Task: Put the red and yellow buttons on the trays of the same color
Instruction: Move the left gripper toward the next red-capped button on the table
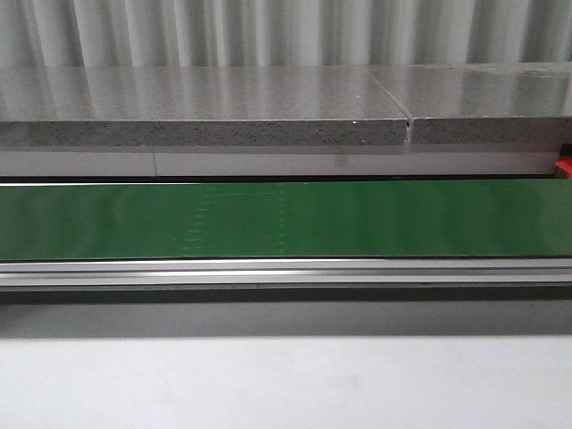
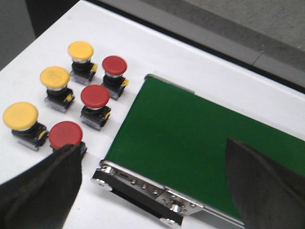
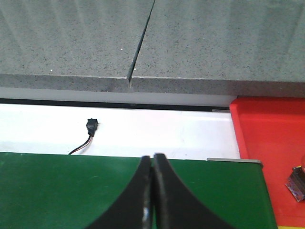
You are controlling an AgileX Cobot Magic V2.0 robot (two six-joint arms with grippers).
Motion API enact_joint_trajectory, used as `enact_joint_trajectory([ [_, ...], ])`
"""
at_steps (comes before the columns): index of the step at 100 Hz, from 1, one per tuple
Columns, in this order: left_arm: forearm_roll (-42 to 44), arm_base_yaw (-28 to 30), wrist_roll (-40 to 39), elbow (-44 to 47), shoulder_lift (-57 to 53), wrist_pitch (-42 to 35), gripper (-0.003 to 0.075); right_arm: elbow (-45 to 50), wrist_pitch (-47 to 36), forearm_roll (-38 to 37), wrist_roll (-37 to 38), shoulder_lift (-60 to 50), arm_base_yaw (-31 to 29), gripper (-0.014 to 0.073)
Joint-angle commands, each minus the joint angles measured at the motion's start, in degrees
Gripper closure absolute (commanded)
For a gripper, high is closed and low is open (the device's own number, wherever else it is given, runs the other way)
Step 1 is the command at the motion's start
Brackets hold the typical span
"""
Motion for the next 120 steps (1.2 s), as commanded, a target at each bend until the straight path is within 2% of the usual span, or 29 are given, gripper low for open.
enact_joint_trajectory([
  [1, -1.9, 2.6, -1.0, -2.1, 3.3, -4.0, 0.0136, -1.6, -3.9, 0.1, -0.5, -0.5, 0.2, 0.0718],
  [20, -5.8, 9.1, -1.0, -2.1, 9.2, -7.0, 0.0136, -1.6, -3.9, 0.1, -0.5, -0.5, 0.2, 0.0718],
  [42, -7.1, 13.8, -1.0, -2.1, 14.8, -5.3, 0.0136, -1.6, -3.8, 0.1, -0.5, -0.3, 0.2, 0.0718],
  [120, -7.0, 15.1, -1.0, -2.1, 33.5, -15.5, 0.0136, -1.6, -3.8, 0.1, -0.5, -0.3, 0.2, 0.0718],
])
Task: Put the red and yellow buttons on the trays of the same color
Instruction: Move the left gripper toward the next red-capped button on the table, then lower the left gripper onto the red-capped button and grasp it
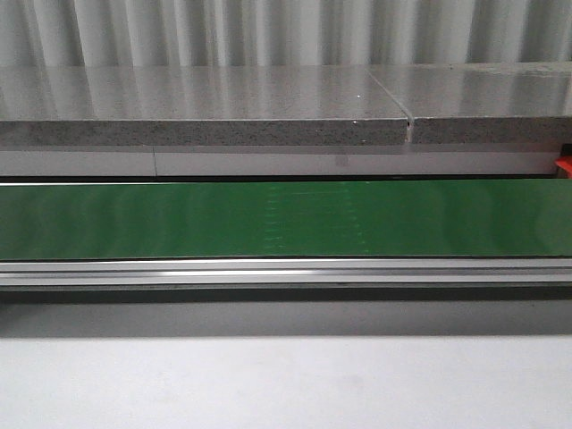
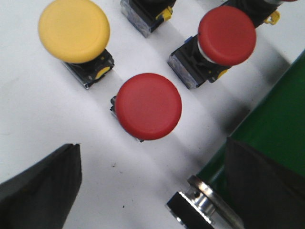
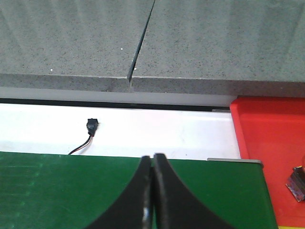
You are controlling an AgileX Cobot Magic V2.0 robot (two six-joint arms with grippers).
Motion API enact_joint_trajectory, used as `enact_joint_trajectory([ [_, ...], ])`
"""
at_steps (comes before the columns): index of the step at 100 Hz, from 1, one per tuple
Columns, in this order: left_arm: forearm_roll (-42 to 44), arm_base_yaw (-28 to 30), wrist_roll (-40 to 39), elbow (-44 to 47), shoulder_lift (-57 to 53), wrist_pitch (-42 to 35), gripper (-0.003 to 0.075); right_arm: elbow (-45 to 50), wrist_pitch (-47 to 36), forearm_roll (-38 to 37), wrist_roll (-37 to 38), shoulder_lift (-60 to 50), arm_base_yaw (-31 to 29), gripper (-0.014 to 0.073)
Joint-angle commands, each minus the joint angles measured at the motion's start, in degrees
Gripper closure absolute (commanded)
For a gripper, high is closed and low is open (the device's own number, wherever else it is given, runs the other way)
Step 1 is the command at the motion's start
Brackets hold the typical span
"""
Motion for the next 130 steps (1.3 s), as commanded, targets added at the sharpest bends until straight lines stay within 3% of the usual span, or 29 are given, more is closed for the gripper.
enact_joint_trajectory([
  [1, -0.2, 0.1, -0.3, -1.8, -0.1, -4.2, 0.0136, -1.6, -3.8, 0.1, -0.5, -0.3, 0.2, 0.0718],
  [41, 0.3, 0.1, -0.3, -1.8, 2.8, -10.0, 0.0136, -1.6, -3.8, 0.1, -0.5, -0.3, 0.2, 0.0718],
  [130, 2.8, 4.1, -0.4, -1.8, 2.8, -11.5, 0.0137, -1.6, -3.8, 0.1, -0.5, -0.3, 0.2, 0.0718],
])
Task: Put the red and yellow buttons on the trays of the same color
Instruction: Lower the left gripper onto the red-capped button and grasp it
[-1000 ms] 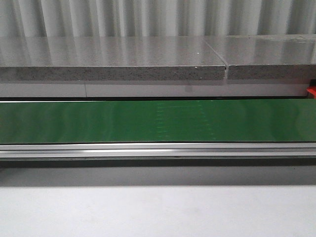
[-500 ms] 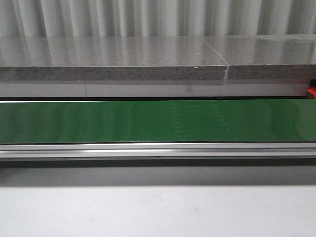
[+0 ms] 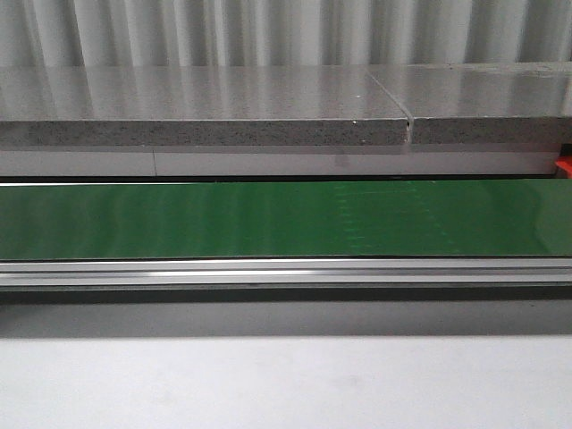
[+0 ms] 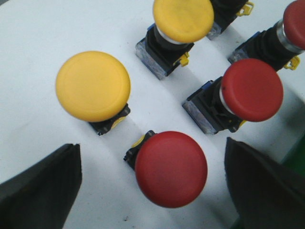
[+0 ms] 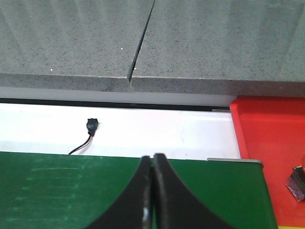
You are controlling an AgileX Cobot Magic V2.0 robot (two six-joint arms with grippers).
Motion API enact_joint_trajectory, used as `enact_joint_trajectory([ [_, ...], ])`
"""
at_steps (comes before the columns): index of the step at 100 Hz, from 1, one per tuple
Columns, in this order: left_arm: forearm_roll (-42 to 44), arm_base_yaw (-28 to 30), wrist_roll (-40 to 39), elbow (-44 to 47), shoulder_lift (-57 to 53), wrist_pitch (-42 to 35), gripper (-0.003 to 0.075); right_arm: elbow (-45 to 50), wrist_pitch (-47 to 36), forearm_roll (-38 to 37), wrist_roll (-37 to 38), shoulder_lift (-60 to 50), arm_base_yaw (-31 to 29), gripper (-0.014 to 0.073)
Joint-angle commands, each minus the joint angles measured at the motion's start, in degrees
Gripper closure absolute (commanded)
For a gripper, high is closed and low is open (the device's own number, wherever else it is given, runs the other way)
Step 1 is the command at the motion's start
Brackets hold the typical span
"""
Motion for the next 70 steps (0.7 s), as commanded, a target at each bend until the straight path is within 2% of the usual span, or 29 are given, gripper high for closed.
enact_joint_trajectory([
  [1, 0.2, 0.1, -0.4, -1.8, -1.4, -3.0, 0.0137, -1.6, -3.8, 0.1, -0.5, -0.3, 0.2, 0.0718],
  [70, 0.2, 0.0, -0.3, -1.8, 1.1, -3.2, 0.0149, -1.6, -3.8, 0.1, -0.5, -0.3, 0.2, 0.0718],
])
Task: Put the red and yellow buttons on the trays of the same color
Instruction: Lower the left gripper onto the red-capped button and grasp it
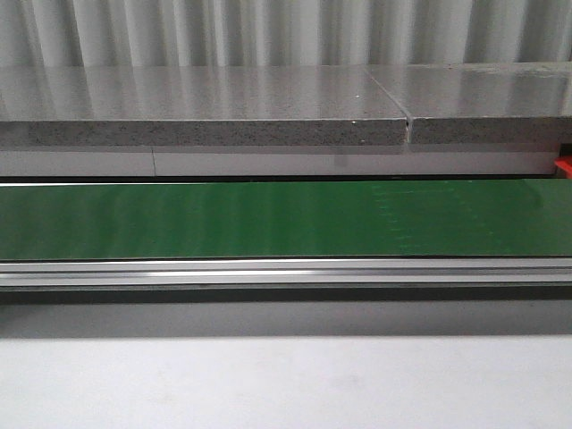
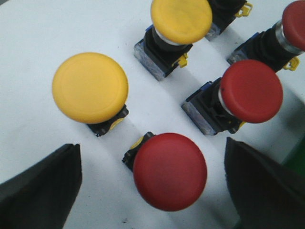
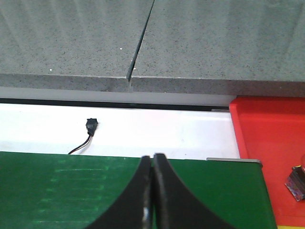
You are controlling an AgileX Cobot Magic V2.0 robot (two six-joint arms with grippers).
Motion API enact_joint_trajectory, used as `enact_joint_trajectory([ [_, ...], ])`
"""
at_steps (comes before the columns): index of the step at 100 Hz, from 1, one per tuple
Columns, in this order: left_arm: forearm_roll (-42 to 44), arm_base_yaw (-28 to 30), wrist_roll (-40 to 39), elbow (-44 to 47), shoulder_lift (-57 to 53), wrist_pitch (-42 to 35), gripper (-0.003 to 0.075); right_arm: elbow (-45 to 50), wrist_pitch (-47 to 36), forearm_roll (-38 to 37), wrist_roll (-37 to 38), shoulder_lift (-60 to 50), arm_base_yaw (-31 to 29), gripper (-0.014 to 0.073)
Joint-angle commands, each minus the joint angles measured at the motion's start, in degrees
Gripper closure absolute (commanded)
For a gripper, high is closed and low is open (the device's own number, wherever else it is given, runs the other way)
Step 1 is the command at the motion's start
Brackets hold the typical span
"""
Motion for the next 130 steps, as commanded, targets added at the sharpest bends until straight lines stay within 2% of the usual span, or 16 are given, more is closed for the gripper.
enact_joint_trajectory([
  [1, 0.2, 0.0, -0.3, -1.7, 0.2, -2.7, 0.0151, -1.6, -3.8, 0.1, -0.5, -0.3, 0.2, 0.0718],
  [13, 0.2, 0.0, -0.3, -1.7, 2.2, -2.1, 0.0194, -1.6, -3.8, 0.1, -0.5, -0.3, 0.2, 0.0718],
  [22, 0.2, 0.0, -0.3, -1.7, 2.1, -2.4, 0.0258, -1.6, -3.8, 0.1, -0.5, -0.3, 0.2, 0.0718],
  [32, 0.3, 0.0, -0.3, -1.7, 1.8, -2.5, 0.0381, -1.6, -3.8, 0.1, -0.5, -0.3, 0.2, 0.0718],
  [44, 0.4, 0.0, 0.9, -1.7, 1.4, -2.0, 0.0582, -1.6, -3.8, 0.1, -0.5, -0.3, 0.2, 0.0718],
  [51, 0.9, 0.0, 0.9, -1.7, 0.7, -1.6, 0.0664, -1.6, -3.8, 0.1, -0.5, -0.3, 0.2, 0.0718],
  [61, 0.9, -0.4, 1.0, -1.7, -1.1, -0.5, 0.0736, -1.6, -3.8, 0.1, -0.5, -0.3, 0.2, 0.0718],
  [90, 1.5, -4.3, 3.9, -3.2, -12.0, 5.3, 0.0741, -1.6, -3.8, 0.1, -0.5, -0.3, 0.2, 0.0718],
  [117, 1.3, -10.2, 12.2, -17.8, -13.7, 19.3, 0.0741, -1.6, -3.8, 0.1, -0.5, -0.3, 0.2, 0.0718],
  [130, 1.3, -14.7, 15.1, -22.4, -11.2, 21.6, 0.0741, -1.6, -3.7, 0.1, -0.5, -0.3, 0.2, 0.0718],
])
